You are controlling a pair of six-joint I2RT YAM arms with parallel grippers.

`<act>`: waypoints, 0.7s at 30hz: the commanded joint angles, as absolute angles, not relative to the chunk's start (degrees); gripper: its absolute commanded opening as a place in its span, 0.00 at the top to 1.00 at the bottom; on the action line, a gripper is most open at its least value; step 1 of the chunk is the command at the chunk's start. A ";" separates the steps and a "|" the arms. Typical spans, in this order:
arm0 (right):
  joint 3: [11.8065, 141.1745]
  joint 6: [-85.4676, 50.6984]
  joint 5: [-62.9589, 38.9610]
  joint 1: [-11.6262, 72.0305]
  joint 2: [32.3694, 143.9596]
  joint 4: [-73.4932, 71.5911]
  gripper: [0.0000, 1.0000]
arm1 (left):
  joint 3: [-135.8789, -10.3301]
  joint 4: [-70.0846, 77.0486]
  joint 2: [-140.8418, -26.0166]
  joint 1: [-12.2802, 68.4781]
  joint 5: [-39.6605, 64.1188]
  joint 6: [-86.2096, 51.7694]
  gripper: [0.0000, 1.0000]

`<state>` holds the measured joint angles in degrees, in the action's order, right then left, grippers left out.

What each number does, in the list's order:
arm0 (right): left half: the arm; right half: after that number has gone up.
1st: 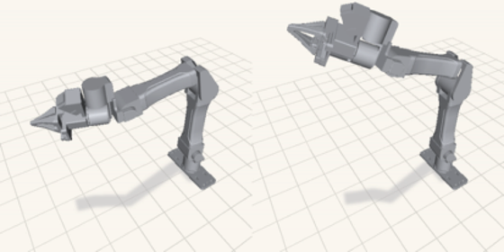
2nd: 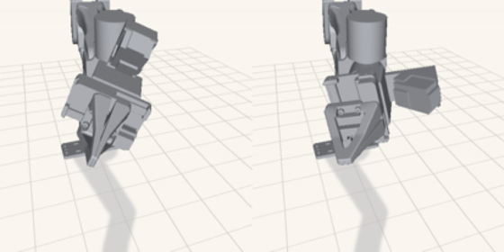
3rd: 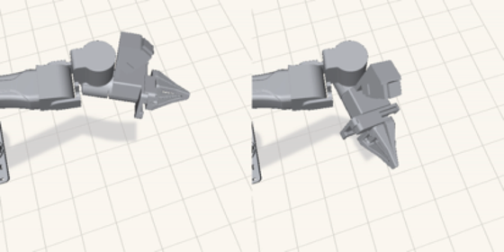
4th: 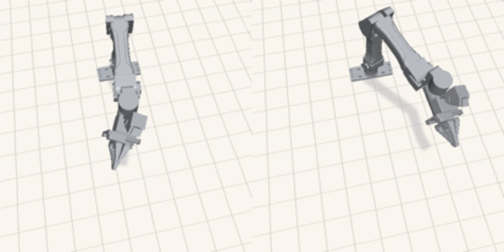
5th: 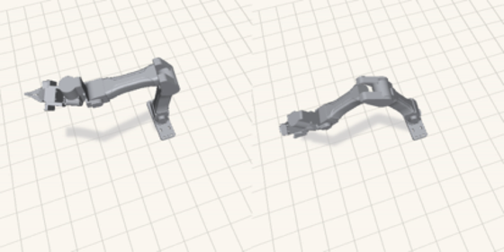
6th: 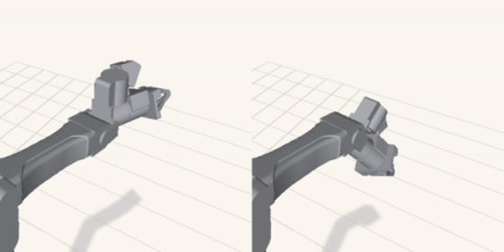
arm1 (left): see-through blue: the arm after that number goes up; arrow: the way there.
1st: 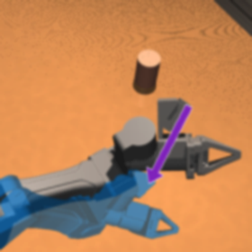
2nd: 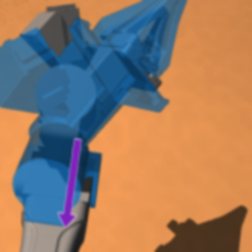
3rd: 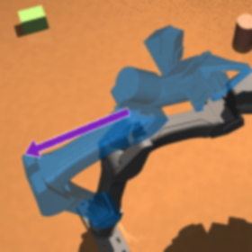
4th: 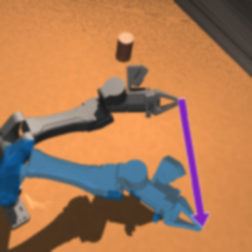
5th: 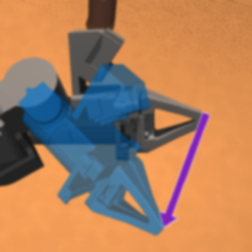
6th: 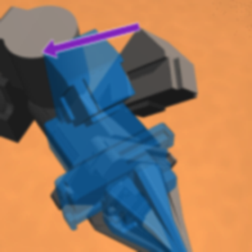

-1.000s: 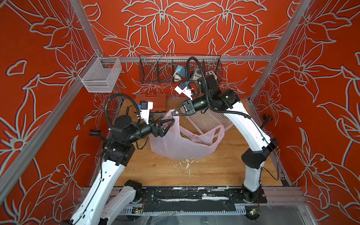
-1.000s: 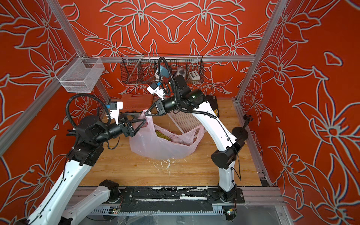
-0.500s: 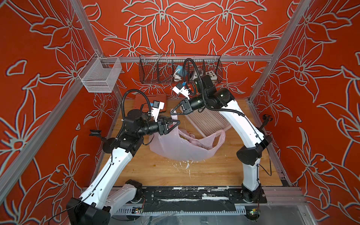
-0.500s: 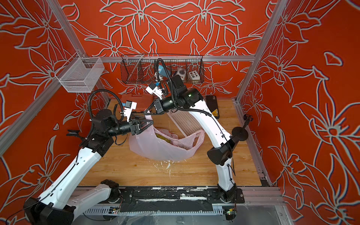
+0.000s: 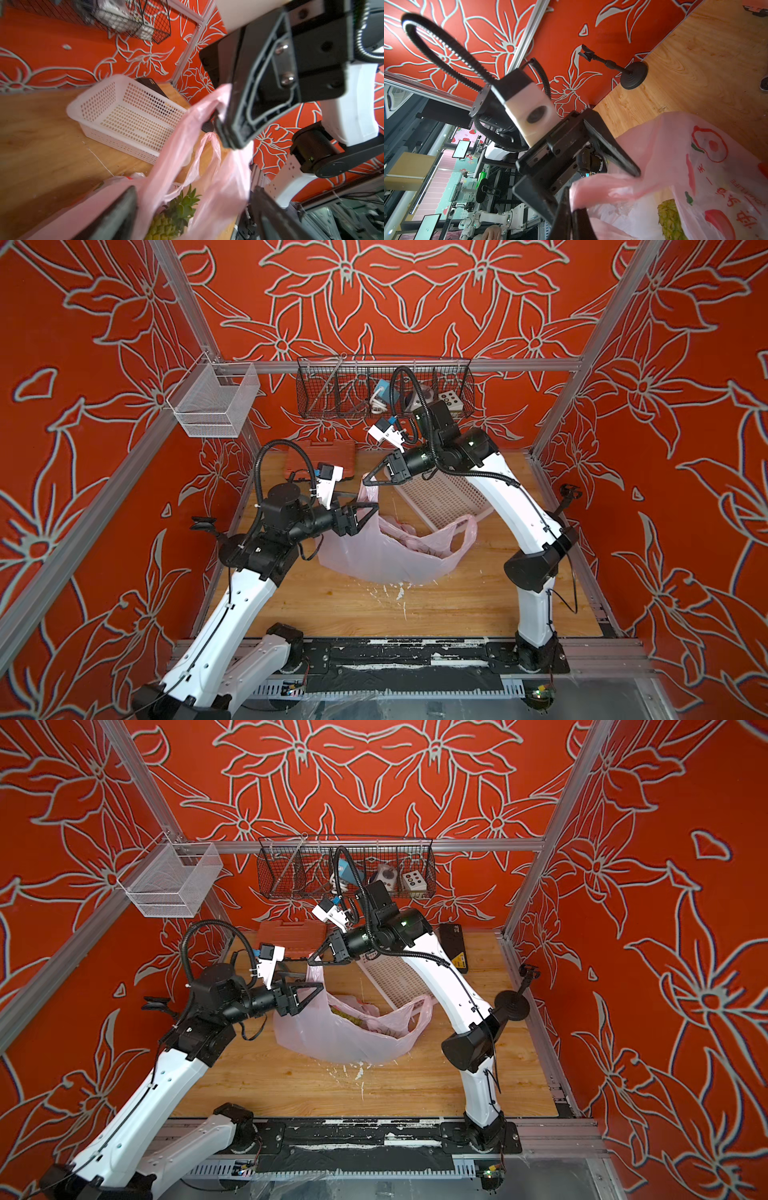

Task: Place the pineapple into a plastic bag & tie a knot
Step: Cross the plastic bag at the center of the board.

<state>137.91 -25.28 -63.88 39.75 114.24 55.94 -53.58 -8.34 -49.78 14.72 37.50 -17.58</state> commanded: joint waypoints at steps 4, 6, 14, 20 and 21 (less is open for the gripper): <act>138.24 -24.72 -68.76 39.37 110.20 53.82 1.00 | -53.79 -11.86 -43.93 15.12 35.81 -5.83 0.01; 137.95 -24.53 -68.90 39.37 109.97 54.14 1.00 | -55.32 -12.48 -44.95 15.12 37.74 -4.63 0.01; 137.71 -24.63 -69.67 39.55 109.33 54.10 1.00 | -63.04 -12.75 -53.08 15.05 43.59 -4.16 0.01; 137.93 -24.27 -70.16 39.55 109.77 54.18 1.00 | -62.59 -7.59 -59.68 15.11 50.83 -9.69 0.01; 138.06 -24.18 -69.89 39.56 110.02 54.31 1.00 | -62.34 -7.10 -60.17 15.19 51.57 -10.45 0.01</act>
